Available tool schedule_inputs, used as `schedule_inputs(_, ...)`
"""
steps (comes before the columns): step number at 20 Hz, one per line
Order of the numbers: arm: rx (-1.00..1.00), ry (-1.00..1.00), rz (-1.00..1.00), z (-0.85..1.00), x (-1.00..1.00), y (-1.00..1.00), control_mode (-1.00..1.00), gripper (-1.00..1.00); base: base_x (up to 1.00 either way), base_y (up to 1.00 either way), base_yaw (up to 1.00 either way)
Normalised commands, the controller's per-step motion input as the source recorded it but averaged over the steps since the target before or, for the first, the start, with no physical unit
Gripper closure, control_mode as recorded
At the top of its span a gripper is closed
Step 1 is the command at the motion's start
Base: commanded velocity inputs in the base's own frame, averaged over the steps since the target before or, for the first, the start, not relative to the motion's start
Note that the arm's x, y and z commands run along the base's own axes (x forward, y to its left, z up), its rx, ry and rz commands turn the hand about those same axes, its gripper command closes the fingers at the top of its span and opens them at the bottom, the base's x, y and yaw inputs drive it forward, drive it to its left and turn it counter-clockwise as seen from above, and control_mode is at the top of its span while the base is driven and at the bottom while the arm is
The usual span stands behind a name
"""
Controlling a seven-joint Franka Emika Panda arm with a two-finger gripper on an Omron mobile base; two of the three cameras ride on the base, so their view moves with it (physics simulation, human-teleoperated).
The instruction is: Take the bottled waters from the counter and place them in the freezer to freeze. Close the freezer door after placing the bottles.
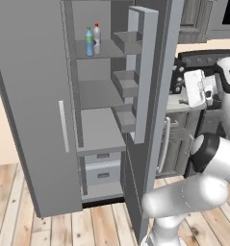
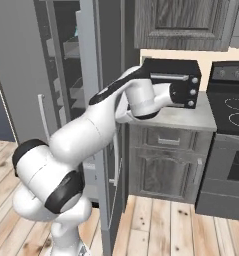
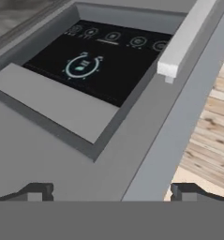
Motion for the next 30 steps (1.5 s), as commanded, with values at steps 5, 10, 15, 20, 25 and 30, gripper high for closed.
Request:
schedule_inputs(5, 0.0, 0.0, 0.0, -0.18, 0.04, 0.87, -1.0, -1.0, 0.0, 0.0, 0.0)
schedule_inputs(10, 0.0, -0.03, 0.0, -0.15, 0.0, 1.0, -1.0, -1.0, 0.0, 0.0, 0.0)
schedule_inputs(15, 0.01, -0.12, 0.0, -0.06, 0.0, 1.0, -1.0, -1.0, 0.0, 0.0, 0.0)
schedule_inputs(20, 0.11, -0.11, -0.11, -0.01, 0.27, 0.95, -1.0, -1.0, 0.0, 0.0, 0.0)
schedule_inputs(25, 0.21, -0.01, -0.32, -0.02, 0.94, 0.62, -1.0, -1.0, 0.0, 0.0, 0.0)
schedule_inputs(30, 0.29, 0.02, -0.38, -0.01, 1.0, 0.19, -1.0, -1.0, 0.0, 0.0, 0.0)
